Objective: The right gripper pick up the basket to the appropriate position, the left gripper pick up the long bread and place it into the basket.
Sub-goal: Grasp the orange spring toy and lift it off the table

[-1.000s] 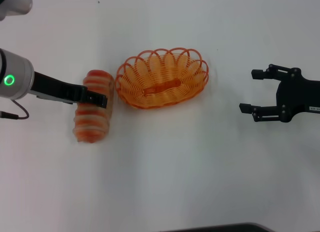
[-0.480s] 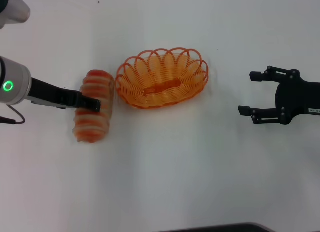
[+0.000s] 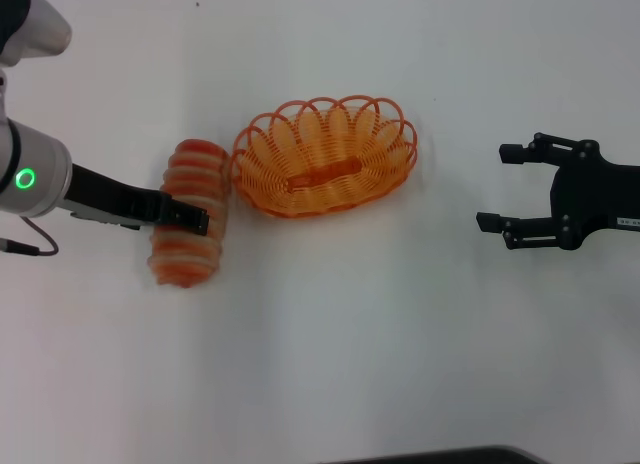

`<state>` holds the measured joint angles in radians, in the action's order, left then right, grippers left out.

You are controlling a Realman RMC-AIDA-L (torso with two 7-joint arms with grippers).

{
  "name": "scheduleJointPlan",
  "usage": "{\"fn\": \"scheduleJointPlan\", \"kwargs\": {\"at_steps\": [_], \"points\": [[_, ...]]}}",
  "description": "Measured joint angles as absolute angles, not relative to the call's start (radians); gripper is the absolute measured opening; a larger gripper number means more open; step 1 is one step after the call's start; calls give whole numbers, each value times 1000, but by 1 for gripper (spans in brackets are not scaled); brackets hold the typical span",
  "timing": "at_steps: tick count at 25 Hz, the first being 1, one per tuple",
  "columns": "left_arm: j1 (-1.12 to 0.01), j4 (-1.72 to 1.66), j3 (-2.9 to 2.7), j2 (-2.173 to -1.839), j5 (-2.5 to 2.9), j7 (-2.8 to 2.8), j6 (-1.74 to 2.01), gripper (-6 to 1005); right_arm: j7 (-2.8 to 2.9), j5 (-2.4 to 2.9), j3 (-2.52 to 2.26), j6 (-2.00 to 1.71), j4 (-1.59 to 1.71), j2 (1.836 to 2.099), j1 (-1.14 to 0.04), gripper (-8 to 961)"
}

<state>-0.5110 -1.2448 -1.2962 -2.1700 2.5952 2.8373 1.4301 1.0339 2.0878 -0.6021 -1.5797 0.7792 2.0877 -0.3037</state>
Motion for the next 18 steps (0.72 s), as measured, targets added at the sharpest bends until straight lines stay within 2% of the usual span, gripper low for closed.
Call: {"fn": "scheduleJointPlan", "kwargs": {"at_steps": [18], "points": [[-526,-1224,-1311,-2169,2591,2823,1445,928,1035,2088,-597,-1578,779,2088,-308,927]]}}
